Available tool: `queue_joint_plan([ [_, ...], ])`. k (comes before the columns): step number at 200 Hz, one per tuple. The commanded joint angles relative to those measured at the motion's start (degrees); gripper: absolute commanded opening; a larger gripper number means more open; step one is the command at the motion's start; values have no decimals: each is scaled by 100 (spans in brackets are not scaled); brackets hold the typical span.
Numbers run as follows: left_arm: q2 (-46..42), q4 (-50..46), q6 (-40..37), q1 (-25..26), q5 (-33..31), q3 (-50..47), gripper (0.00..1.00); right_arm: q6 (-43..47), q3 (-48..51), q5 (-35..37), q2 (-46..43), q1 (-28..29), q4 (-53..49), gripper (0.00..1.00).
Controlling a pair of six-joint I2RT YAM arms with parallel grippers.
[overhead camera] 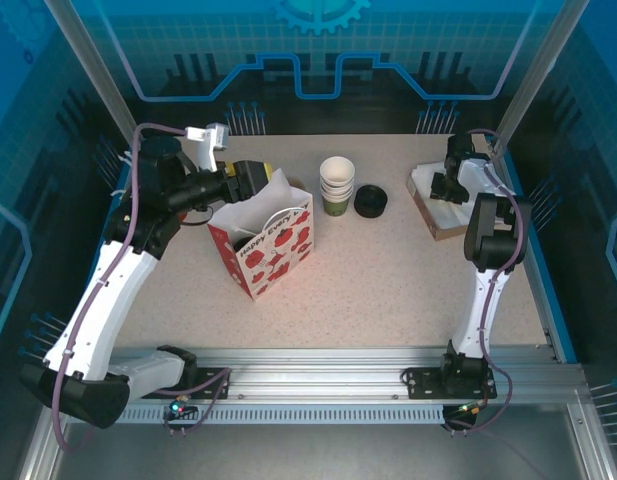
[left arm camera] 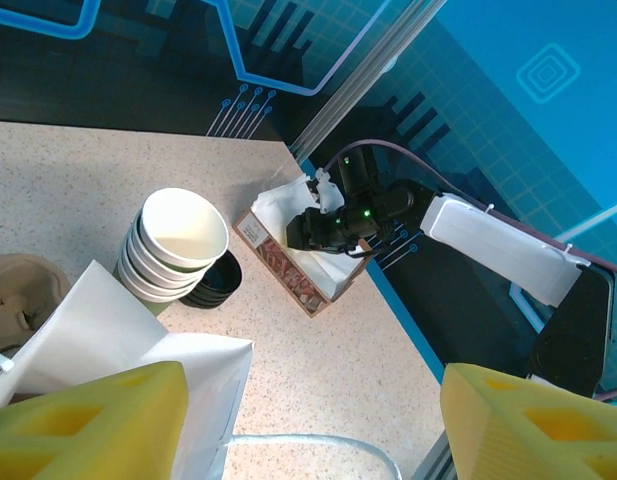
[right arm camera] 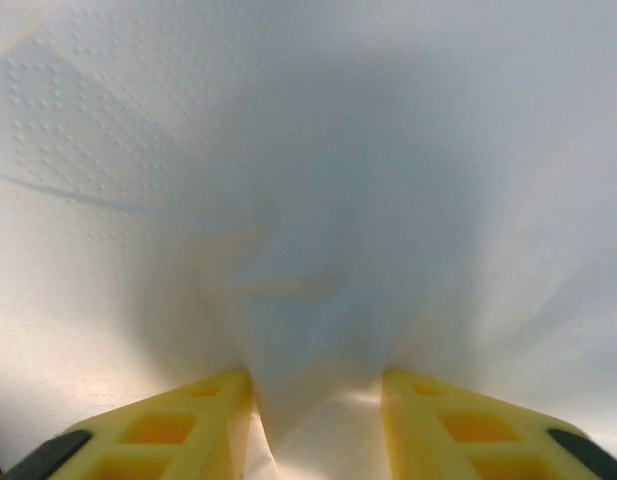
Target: Pack the takeout coffee
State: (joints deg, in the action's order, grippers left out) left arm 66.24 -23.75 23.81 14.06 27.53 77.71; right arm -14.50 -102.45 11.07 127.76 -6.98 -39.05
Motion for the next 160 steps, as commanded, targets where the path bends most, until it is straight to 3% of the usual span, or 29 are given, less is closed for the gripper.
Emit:
queue_joint_plan([
  [1,-123,-42,-157,35,98,-95,69,41,-40,-125,40,-106,-43,36],
  [160,-229,-95,-210,35,78,-193,70,184,82,-177,-574,-117,-86,18],
])
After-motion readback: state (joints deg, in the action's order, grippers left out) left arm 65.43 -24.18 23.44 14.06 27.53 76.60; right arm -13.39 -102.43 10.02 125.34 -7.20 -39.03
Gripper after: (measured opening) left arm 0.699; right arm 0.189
